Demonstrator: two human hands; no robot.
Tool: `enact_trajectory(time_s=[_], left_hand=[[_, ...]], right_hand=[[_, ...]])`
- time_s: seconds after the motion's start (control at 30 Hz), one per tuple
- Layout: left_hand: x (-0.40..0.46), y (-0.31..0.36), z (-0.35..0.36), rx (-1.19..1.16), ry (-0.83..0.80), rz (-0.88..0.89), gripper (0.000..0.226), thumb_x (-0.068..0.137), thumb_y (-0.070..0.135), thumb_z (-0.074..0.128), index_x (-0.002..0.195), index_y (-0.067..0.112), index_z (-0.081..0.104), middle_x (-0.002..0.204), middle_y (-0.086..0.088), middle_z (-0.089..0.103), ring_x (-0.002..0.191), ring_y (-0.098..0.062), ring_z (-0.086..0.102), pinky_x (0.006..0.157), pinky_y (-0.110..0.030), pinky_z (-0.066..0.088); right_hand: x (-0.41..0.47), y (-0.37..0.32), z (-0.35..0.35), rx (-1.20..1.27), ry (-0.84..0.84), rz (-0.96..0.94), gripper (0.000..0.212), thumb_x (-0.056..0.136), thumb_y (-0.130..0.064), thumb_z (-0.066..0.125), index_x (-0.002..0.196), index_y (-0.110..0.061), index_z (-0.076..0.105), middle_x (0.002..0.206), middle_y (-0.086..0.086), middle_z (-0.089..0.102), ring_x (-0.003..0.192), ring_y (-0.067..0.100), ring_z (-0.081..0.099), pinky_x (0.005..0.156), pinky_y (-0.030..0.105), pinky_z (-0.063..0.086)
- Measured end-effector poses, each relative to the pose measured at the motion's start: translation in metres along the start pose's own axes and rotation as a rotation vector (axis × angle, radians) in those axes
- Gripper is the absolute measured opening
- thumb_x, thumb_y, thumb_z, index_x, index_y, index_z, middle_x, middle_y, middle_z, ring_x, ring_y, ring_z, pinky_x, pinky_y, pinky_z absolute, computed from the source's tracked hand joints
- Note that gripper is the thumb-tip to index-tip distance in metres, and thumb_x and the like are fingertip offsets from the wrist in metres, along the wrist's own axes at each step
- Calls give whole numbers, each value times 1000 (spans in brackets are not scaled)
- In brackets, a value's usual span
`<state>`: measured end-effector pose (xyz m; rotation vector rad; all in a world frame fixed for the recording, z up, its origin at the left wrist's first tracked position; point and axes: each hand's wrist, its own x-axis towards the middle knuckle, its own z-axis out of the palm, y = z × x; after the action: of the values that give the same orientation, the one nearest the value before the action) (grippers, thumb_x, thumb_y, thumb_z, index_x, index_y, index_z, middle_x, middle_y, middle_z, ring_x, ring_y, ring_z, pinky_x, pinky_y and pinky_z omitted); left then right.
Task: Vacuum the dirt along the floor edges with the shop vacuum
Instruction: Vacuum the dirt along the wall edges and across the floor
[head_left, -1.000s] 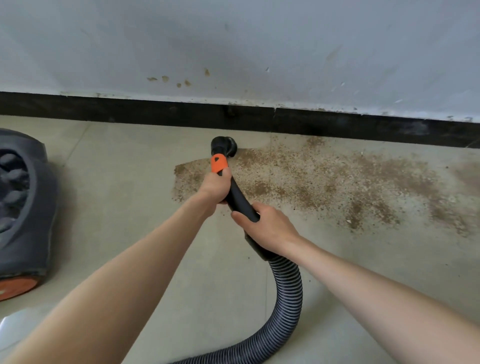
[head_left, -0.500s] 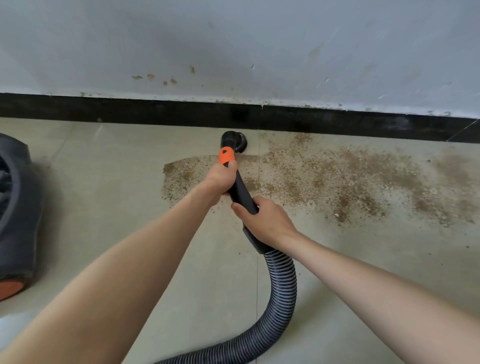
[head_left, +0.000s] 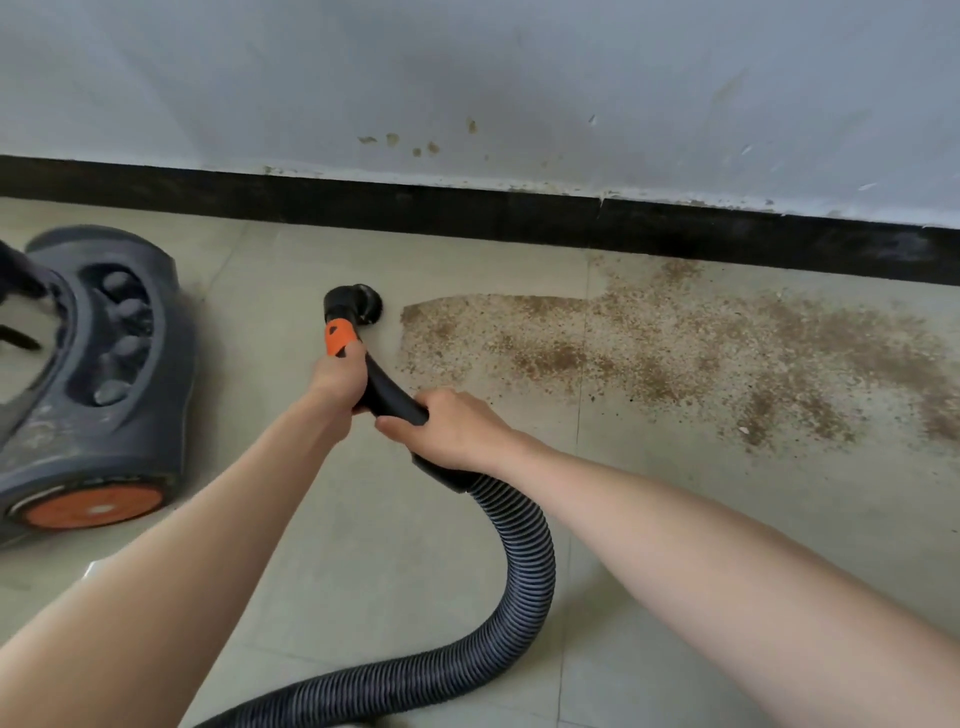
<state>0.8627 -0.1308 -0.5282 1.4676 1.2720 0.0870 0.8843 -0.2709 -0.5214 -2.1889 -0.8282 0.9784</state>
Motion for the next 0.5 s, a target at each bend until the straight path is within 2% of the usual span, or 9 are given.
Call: enact_trajectory(time_s=[0.07,0.2,0.37,0.5], left_hand=[[-8,-10,0,-51,-35,-21,40,100,29,38,127,0,41,111,-13,51,98,-29,53,78,-36,46],[-23,-8,18,-60,-120,-2,39,100,29,40,126,0,41,106,-10,50,96,-26,51,80,-35,45],[-34,10,54,6,-211,46,25,100,30,39,109,7,41,82,-5,49,92,-26,52,73,-34,45],[-40,18,83,52,-291,57,31,100,31,38,115,4,44,83,-5,50,90,-26,52,72,-34,45]], right_hand=[[-12,6,1,-27,-13,9,39,89,-59,51,85,-20,52,81,1,67,72,23,61,57,30,41],[-31,17,-8,-4,25,50,40,89,-60,49,88,-20,52,80,0,66,73,23,63,58,31,42],[-49,28,-25,29,109,142,42,90,-61,47,91,-20,52,79,1,62,73,25,61,57,31,41],[-61,41,-37,21,172,216,41,90,-61,46,93,-21,52,83,1,63,75,25,62,56,30,40]])
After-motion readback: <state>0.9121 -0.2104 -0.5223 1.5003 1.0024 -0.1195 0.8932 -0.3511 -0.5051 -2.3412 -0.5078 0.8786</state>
